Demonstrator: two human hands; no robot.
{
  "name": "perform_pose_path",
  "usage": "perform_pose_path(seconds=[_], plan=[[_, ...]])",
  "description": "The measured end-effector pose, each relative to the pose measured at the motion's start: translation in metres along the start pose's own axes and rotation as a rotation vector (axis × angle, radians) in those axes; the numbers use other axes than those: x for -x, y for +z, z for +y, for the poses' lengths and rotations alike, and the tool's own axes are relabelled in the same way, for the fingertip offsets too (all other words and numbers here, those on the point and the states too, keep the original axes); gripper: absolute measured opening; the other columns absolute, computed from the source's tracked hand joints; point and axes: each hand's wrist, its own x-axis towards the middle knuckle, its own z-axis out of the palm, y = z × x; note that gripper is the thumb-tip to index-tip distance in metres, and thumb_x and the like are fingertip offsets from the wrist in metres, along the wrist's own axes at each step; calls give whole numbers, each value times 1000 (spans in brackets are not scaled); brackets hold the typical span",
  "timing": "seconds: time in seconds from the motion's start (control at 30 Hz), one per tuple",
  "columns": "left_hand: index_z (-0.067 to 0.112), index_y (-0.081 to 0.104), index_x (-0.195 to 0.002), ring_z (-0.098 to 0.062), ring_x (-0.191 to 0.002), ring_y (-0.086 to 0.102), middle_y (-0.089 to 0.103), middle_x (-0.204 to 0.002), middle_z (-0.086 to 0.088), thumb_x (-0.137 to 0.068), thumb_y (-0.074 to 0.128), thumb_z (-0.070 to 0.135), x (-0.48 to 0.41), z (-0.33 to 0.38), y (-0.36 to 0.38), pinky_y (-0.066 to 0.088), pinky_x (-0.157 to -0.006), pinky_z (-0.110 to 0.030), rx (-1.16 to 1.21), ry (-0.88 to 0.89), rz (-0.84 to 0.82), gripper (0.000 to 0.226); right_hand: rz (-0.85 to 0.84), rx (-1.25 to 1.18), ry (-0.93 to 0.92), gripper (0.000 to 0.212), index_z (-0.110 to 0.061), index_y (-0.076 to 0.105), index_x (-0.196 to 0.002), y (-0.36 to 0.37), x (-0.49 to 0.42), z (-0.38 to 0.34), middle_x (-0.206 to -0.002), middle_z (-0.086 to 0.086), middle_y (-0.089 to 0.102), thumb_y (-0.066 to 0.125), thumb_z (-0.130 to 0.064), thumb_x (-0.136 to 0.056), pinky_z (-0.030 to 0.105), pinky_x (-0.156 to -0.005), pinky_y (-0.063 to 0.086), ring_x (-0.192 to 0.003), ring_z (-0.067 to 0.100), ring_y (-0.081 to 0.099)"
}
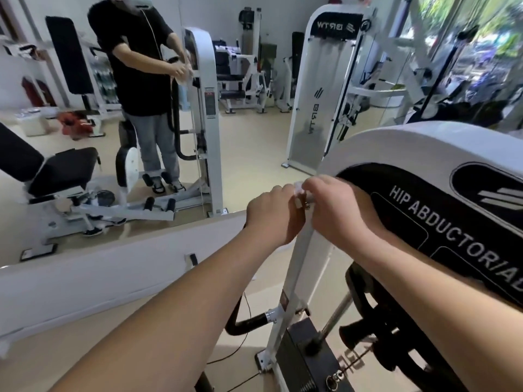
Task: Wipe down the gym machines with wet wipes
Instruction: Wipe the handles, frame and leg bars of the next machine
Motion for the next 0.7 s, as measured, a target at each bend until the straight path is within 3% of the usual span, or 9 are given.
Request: perform_pose_path(seconds=[0.03, 0.1, 0.17, 0.23, 0.33, 0.43, 0.5, 0.57, 0.7], plan=[[21, 55, -119, -36, -104, 66, 66, -114, -9, -104, 26, 34, 0, -1, 3, 37, -71, -37, -76, 26, 12, 35, 3, 34, -82, 18, 3, 60, -69, 5, 1, 6, -66, 18, 57, 48, 14, -62, 40, -61, 49, -66, 40, 63], [18, 57, -117, -37, -100, 66, 69, -111, -10, -106, 26, 36, -6, -3, 4, 37, -71, -36, -120, 31, -10, 38, -35, 254, -196, 31, 0, 65, -85, 12, 2, 19, -79, 17, 63, 38, 1, -71, 53, -102, 48, -99, 48, 66], [16, 60, -110, -37, -99, 62, 69, -114, -15, -108, 18, 42, -19, -11, -5, 39, -76, -38, -20, -44, -111, 50, -182, 629, -195, 43, -3, 62, -115, 8, 3, 21, -112, 16, 68, 42, -15, -78, 53, -127, 7, -137, 41, 50], [12, 57, -98, -33, -98, 61, 68, -111, -17, -108, 20, 45, -28, -20, -16, 45, -84, -39, 247, -209, -283, 51, -305, 860, -173, 53, -1, 55, -133, 6, 5, 22, -134, 18, 64, 43, -24, -87, 58, -124, -11, -147, 38, 39], [10, 58, -103, -28, -92, 60, 62, -97, -12, -106, 25, 54, -24, -31, -20, 44, -80, -34, 456, -351, -315, 55, -383, 927, -145, 41, -6, 65, -123, 14, 1, 21, -121, 11, 72, 41, -23, -94, 60, -118, -27, -145, 36, 44], [15, 61, -113, -32, -105, 61, 65, -107, -10, -107, 18, 54, 10, -39, 8, 48, -86, -38, 279, -174, 16, 58, -411, 972, -140, 39, -6, 62, -129, 14, -4, 22, -124, 9, 71, 49, -28, -100, 59, -109, -38, -148, 34, 40], [17, 42, -146, -27, -140, 42, 50, -146, -7, -109, 23, 42, 50, -44, 33, 39, -111, -41, 193, 13, 163, 49, -419, 996, -146, 43, -5, 55, -137, 12, -2, 21, -133, 11, 66, 40, -26, -103, 61, -106, -38, -152, 35, 34], [16, 7, -163, -27, -159, 5, 11, -171, -8, -102, 36, 31, 70, -53, 52, 11, -128, -45, -48, 197, 184, 69, -420, 999, -154, 47, -4, 49, -142, 11, -1, 18, -140, 14, 61, 32, -25, -104, 62, -105, -36, -154, 35, 28], [10, -7, -162, -26, -159, -5, -7, -173, -8, -86, 32, 33, 37, -70, 49, 1, -128, -49, -468, 487, 167, 89, -416, 938, -138, 54, -1, 52, -142, 12, -2, 17, -142, 17, 61, 26, -25, -102, 59, -111, -30, -153, 35, 30]])
